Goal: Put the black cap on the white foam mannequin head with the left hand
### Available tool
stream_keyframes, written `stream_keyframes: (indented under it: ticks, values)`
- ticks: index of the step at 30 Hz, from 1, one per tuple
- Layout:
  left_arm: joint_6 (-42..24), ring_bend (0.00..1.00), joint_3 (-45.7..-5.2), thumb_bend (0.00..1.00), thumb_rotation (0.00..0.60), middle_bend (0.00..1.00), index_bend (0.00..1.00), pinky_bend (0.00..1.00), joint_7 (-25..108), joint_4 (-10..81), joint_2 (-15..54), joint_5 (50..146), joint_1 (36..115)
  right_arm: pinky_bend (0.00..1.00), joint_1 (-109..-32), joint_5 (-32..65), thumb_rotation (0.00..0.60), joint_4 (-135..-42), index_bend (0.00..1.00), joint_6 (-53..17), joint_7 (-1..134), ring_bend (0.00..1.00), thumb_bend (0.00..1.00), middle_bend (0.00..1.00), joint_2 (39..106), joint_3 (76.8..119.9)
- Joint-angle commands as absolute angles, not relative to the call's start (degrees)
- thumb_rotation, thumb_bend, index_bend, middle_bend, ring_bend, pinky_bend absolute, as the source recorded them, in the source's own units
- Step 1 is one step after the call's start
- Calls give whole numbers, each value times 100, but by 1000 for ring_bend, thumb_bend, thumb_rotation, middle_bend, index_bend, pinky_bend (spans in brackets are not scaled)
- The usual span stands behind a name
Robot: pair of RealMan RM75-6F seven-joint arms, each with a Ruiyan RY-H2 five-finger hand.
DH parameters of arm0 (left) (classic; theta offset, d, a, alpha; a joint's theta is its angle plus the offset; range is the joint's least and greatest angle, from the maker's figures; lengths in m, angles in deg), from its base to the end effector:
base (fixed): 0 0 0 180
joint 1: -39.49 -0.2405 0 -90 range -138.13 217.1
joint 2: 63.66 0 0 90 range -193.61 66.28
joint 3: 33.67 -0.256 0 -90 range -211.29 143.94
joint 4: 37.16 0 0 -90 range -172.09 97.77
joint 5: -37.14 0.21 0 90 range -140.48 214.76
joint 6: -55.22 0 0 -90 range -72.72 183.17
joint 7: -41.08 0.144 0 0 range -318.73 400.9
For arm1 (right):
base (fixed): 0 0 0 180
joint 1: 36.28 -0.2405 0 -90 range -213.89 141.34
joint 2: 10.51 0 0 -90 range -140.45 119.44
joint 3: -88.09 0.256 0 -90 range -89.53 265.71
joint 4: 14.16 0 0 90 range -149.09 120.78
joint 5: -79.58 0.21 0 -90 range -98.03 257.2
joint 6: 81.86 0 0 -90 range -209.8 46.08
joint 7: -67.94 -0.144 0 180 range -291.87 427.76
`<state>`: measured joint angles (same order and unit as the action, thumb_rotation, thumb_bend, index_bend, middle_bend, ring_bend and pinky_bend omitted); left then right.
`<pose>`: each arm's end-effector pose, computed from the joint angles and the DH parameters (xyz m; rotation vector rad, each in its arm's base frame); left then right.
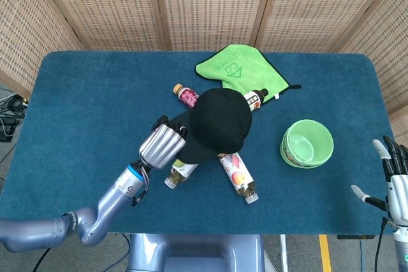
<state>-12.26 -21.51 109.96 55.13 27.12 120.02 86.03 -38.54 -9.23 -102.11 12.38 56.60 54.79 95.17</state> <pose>-0.0437 0.3150 0.0051 -1.8205 0.2430 -0.8346 -0.3101 -0.1794 0.1883 1.2305 -0.8322 1.1574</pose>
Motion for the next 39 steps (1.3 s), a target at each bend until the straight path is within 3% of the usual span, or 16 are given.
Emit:
stream_keyframes:
  ticks: [1, 12, 19, 22, 25, 39]
  values:
    - [-1195, 734, -2168, 0, 600, 632, 561, 650, 11038, 5629, 2674, 11884, 8582, 0, -3853, -931, 600, -10210, 47, 1242, 5664, 0, 63, 0, 5480, 9514]
    - [-1473, 448, -2226, 0, 600, 310, 329, 424, 10957, 5923, 2496, 11811, 8407, 0, -3856, -939, 600, -10214, 40, 1236, 5686, 0, 63, 0, 5489, 9508]
    - [-1992, 119, -2362, 0, 600, 16, 128, 84, 10362, 6262, 2315, 11918, 8007, 0, -3854, -954, 600, -10205, 34, 1245, 5714, 0, 64, 0, 5499, 9502]
    - [-2229, 36, -2463, 0, 600, 0, 49, 0, 10010, 6481, 2194, 11901, 7754, 0, -3865, -982, 600, -10193, 28, 1234, 5772, 0, 64, 0, 5514, 9488]
    - [-2438, 2, -2630, 0, 600, 0, 6, 0, 9741, 6724, 2035, 11917, 7491, 0, -3874, -1011, 600, -10188, 24, 1220, 5847, 0, 64, 0, 5528, 9468]
    - [-3445, 0, -3602, 0, 600, 0, 0, 0, 8488, 7174, 1377, 12007, 6046, 0, -3909, -1215, 600, -10329, 8, 1141, 6444, 0, 64, 0, 5575, 9322]
